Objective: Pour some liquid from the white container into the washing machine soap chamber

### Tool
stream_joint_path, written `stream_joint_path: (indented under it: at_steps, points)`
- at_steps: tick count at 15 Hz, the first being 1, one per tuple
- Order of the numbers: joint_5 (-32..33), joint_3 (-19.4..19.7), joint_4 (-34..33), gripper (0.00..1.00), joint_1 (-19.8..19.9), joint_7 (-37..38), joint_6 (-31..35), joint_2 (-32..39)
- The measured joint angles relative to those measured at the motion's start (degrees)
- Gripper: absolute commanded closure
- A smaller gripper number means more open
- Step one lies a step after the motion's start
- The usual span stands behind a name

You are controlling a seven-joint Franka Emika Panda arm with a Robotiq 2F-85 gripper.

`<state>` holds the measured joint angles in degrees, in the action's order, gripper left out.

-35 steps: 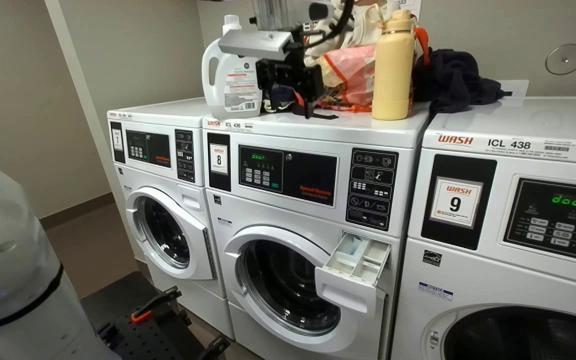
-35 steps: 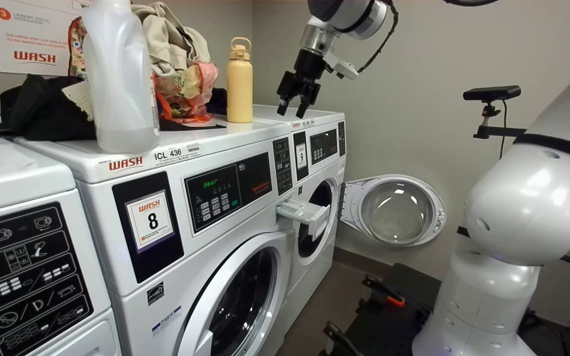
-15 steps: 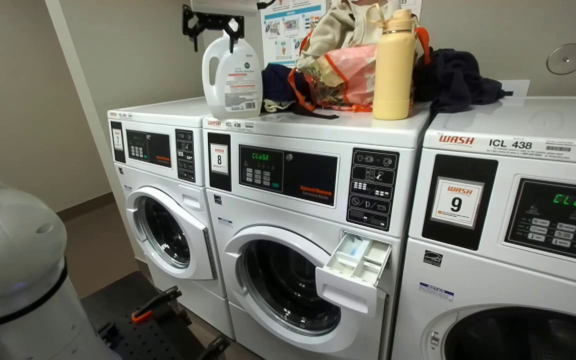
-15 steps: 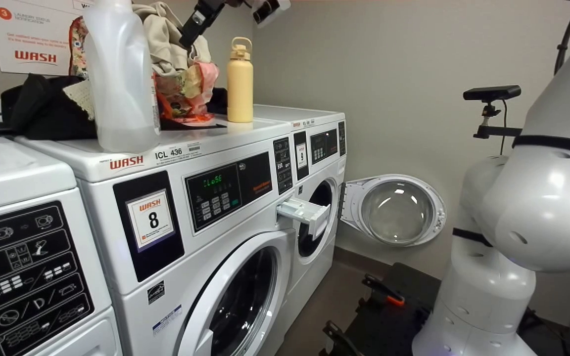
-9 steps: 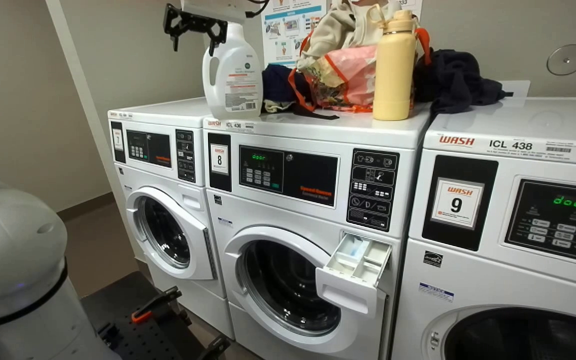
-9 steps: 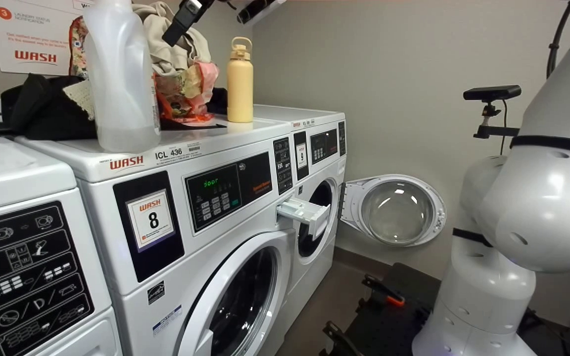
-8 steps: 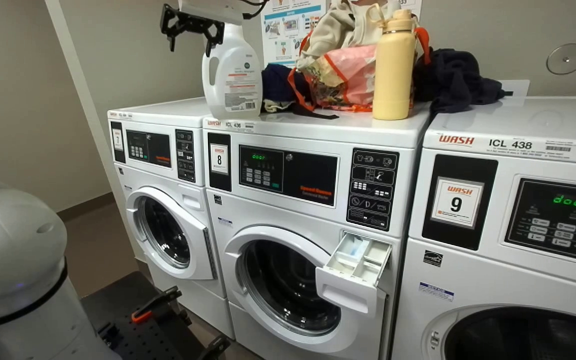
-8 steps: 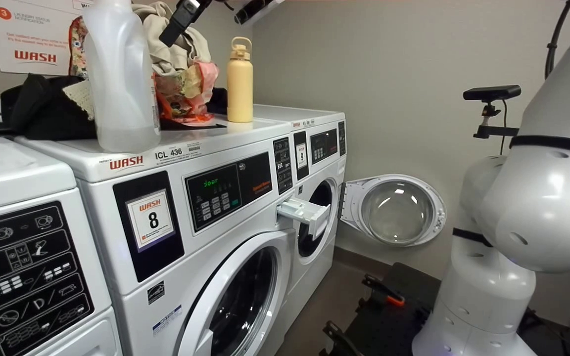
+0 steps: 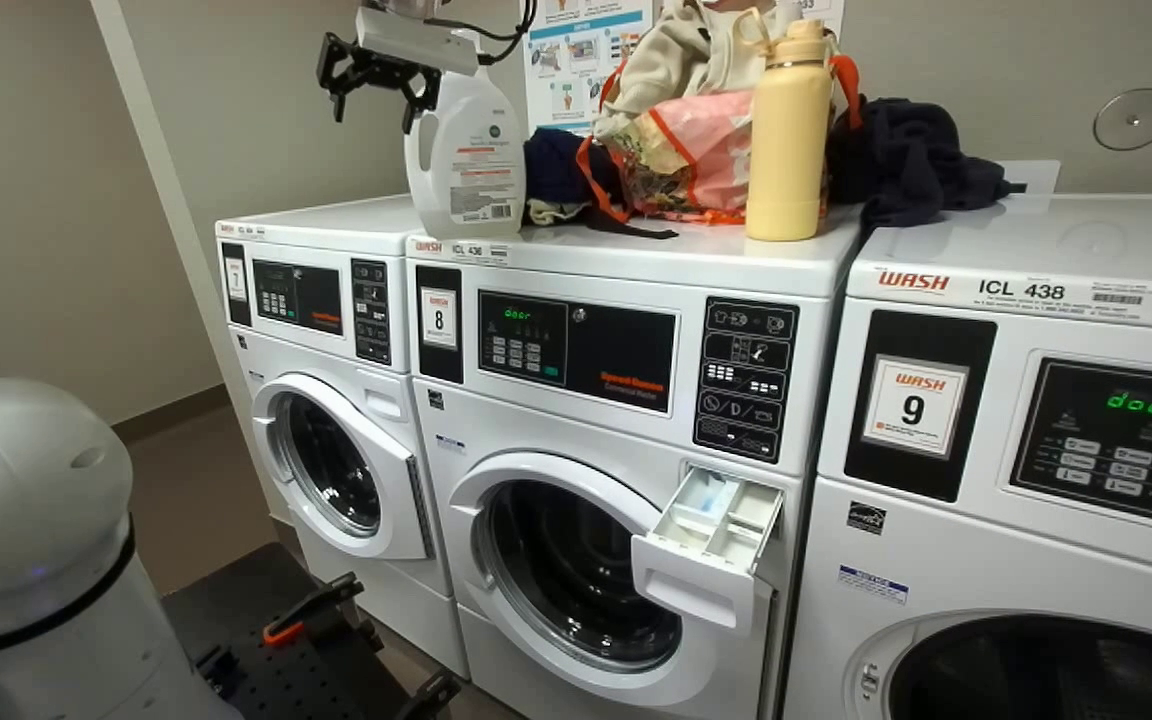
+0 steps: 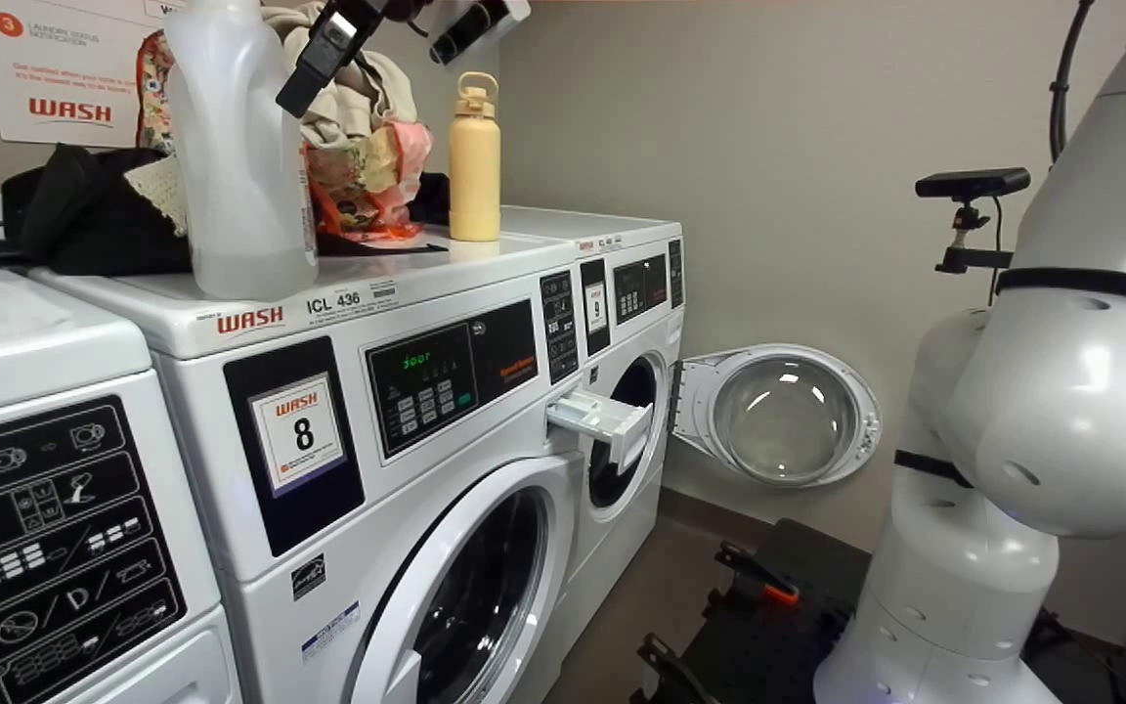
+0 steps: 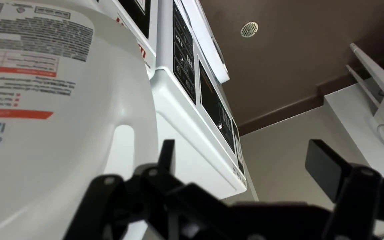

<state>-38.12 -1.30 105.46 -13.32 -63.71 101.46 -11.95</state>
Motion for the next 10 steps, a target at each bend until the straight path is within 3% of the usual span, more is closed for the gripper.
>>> stream_joint_path:
  at_steps: [10]
  points:
    - [0.02,-3.04,0.01,0.00,0.44,3.57,8.58,3.35]
